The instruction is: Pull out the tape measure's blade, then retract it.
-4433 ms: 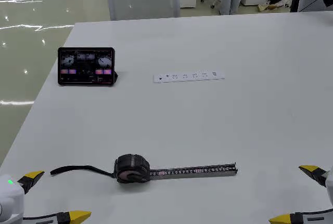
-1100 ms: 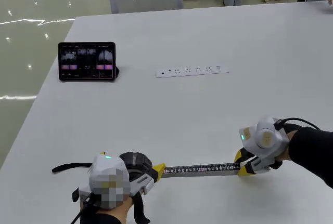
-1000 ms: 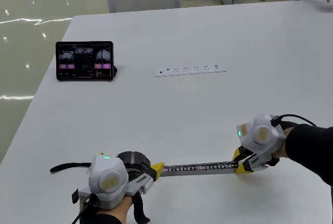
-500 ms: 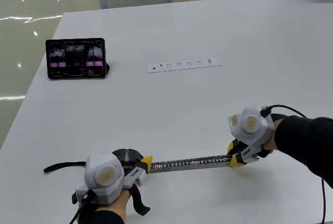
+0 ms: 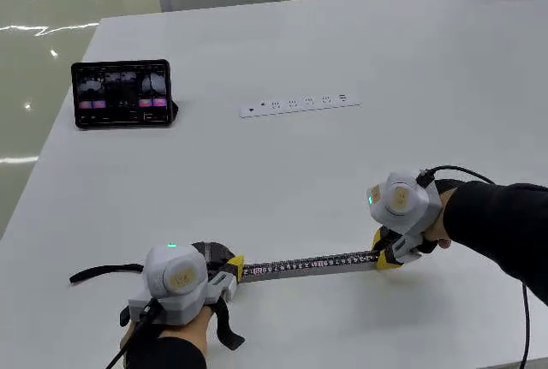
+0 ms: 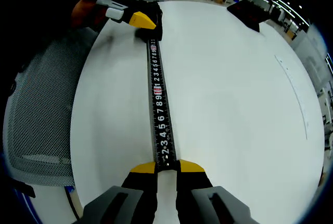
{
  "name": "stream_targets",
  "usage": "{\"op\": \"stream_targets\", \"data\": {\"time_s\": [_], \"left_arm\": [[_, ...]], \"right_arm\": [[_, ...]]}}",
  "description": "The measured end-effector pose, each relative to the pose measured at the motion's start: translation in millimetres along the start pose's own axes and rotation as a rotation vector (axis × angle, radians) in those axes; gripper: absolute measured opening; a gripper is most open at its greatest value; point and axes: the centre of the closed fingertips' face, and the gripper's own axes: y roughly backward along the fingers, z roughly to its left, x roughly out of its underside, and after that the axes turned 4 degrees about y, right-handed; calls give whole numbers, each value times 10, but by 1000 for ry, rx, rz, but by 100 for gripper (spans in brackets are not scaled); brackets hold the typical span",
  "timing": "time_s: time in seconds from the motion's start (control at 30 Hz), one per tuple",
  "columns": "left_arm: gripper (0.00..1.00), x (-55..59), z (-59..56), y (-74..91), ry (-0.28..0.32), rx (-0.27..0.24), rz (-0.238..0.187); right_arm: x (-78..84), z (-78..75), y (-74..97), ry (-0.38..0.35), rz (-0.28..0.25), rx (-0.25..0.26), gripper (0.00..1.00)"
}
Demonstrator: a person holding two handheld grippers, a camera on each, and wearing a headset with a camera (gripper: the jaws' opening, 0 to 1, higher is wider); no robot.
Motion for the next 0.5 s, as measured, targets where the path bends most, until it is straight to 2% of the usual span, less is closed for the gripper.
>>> {"op": "stream_targets", "data": {"time_s": [0.17,0.5], "left_arm": [[59,-3,2,3,3,3,17],[59,6,-4,-1,1,6,18]], "right_arm": [[-2,-1,-8,-5,-2,-7,9],[-23,7,-31,14,10,-13,9]]}}
